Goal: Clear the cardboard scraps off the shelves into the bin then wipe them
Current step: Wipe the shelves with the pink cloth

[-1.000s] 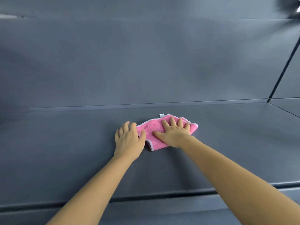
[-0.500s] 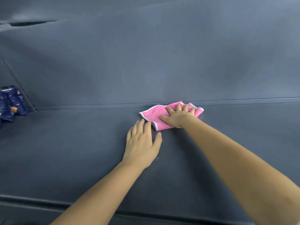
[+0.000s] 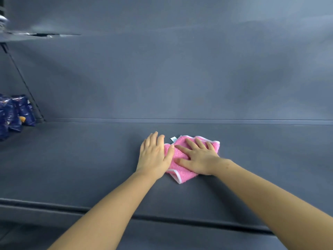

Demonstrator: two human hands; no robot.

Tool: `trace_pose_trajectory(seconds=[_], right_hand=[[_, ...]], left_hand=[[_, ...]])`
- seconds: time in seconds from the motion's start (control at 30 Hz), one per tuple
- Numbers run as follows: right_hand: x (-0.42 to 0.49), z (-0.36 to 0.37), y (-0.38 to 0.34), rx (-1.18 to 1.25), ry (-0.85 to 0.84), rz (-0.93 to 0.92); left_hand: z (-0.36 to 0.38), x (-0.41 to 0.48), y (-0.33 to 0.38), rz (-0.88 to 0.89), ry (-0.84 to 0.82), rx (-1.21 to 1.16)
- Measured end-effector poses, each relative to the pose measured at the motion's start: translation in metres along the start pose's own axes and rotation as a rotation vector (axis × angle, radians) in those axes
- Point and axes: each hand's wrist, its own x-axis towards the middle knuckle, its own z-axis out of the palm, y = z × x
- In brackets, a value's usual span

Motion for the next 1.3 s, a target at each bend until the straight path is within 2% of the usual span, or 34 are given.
trace_pose_trajectory(seconds=[0.17, 0.37, 0.5, 0.6, 0.7, 0.83, 1.1, 1.3], right_hand=[[-0.026, 0.005, -0.011, -0.02, 0.01, 0.012], [-0.056, 0.012, -0.035, -0.007, 0.026, 0.118], [-0.07, 0.017, -0.068, -0.001, 0.002, 0.177], [-0.066, 0.015, -0.1, 0.013, -0.033, 0.197], [-0.04, 0.012, -0.127, 0.011, -0.039, 0.222], [0.023, 0.006, -0.13, 0.004, -0.01, 0.304], [0.156, -0.015, -0.104, 0.009, 0.04, 0.509], [0.167, -0.016, -0.111, 0.011, 0.048, 0.53]], left_hand=[[0.0, -0.002, -0.002, 0.049, -0.016, -0.054], [-0.002, 0.002, -0.008, 0.122, -0.125, -0.23], [-0.019, 0.029, -0.044, 0.311, -0.135, -0.083], [-0.033, 0.06, -0.086, 0.288, -0.082, -0.059], [-0.034, 0.074, -0.125, 0.196, -0.095, -0.075], [-0.027, 0.081, -0.149, 0.166, -0.092, -0.127], [-0.018, 0.085, -0.149, 0.215, -0.043, -0.098], [-0.017, 0.087, -0.149, 0.188, -0.057, -0.111]])
